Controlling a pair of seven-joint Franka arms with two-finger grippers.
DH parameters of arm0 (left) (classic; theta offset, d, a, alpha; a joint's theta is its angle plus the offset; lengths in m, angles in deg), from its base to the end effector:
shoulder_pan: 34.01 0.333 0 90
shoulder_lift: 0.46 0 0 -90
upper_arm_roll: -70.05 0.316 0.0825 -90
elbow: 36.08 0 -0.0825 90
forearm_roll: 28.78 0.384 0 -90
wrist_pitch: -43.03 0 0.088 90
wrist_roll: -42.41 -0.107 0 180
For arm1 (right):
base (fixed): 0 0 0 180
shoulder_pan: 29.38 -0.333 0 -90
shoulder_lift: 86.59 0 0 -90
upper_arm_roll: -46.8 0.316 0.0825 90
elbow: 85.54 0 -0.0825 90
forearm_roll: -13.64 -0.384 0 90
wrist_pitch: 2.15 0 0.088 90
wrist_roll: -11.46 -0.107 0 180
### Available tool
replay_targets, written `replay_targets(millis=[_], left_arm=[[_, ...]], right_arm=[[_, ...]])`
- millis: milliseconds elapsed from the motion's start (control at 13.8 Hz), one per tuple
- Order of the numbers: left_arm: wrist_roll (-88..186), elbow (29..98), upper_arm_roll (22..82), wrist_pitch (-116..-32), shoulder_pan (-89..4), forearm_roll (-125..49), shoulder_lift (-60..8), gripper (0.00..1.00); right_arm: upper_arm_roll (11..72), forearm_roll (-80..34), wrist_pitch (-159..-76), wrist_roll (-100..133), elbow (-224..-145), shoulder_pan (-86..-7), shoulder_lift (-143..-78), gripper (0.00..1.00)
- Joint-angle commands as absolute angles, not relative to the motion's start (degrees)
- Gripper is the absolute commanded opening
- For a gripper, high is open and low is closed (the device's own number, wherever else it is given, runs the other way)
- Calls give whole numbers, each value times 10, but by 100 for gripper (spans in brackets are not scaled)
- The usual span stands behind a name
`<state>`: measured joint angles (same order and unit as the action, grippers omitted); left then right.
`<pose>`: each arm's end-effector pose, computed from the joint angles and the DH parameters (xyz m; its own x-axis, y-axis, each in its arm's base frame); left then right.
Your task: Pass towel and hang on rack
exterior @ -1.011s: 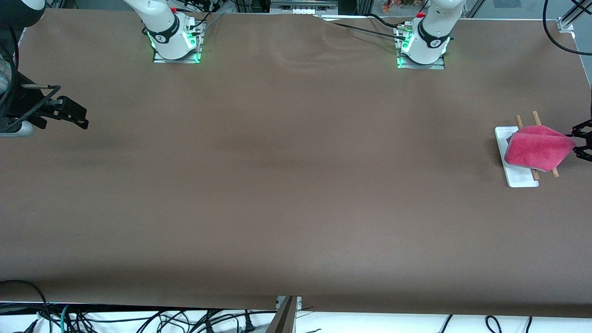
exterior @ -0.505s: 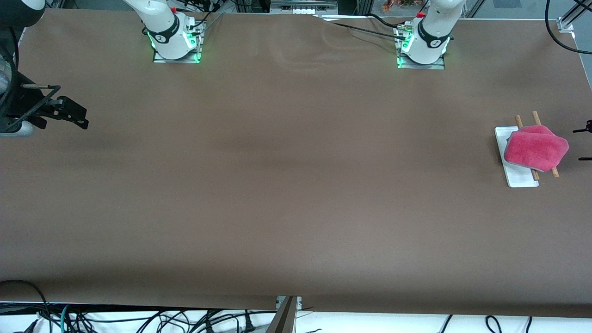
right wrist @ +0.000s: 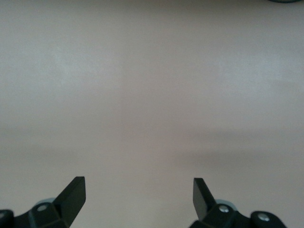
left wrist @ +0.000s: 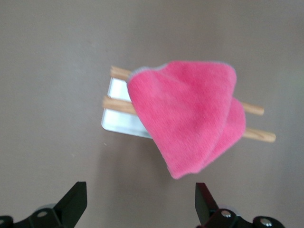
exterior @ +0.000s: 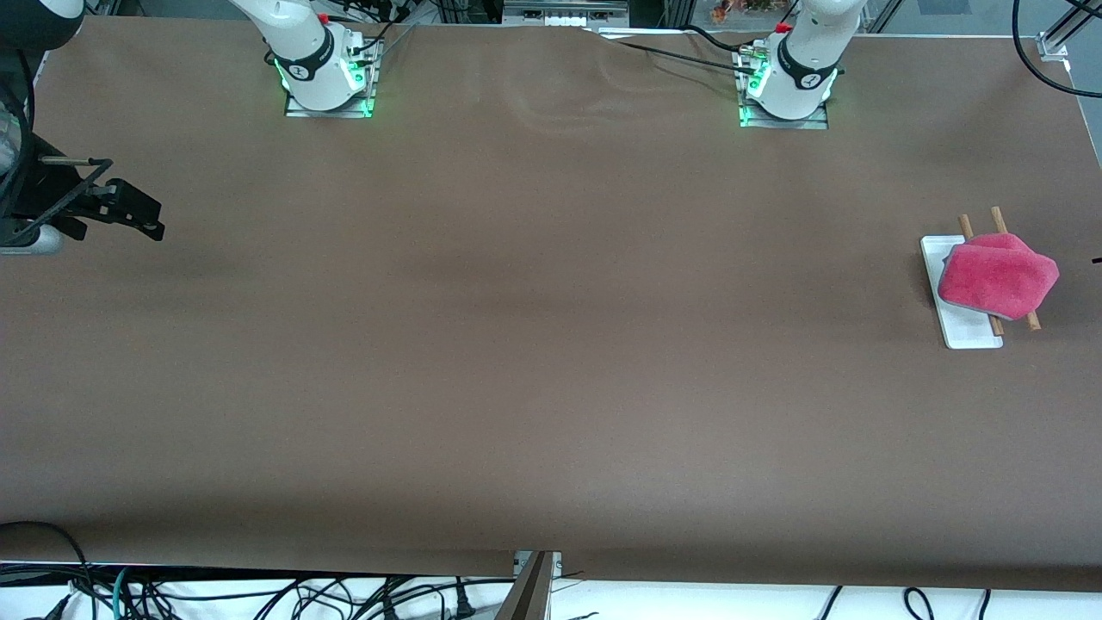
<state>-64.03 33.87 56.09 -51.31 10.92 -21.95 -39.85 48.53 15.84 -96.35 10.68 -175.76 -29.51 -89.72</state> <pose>0.5803 0.4115 0.3584 0.2716 -0.9564 0.1071 -0.9447 -0.2437 0.2195 0.5772 0.0144 0.5983 0.9996 0.0216 0.0153 0.0210 -0.9991 0.0365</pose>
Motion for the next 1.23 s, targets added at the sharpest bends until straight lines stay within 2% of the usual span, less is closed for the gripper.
replay_targets(millis=[0,217,433,650,722,939,1155], left_arm=[[-620,298,564,-495,74,-228,-395,100],[-534,294,562,-481,41,-227,-376,100],[-361,294,562,-432,-15,-224,-362,100],[-286,297,564,-428,-78,-224,-348,100],[-249,311,565,-432,-88,-226,-333,100],[-97,412,577,-435,-151,-219,-224,100],[38,499,576,-437,-170,-225,-152,100]], right_arm=[[490,162,-963,114,-1754,-289,-894,100],[490,162,-963,113,-1754,-289,-894,100],[490,162,-963,113,-1754,-289,-894,100],[490,161,-963,114,-1754,-289,-894,100],[490,162,-963,113,-1754,-289,-894,100],[490,162,-963,113,-1754,-290,-894,100],[490,162,-963,113,-1754,-290,-894,100]])
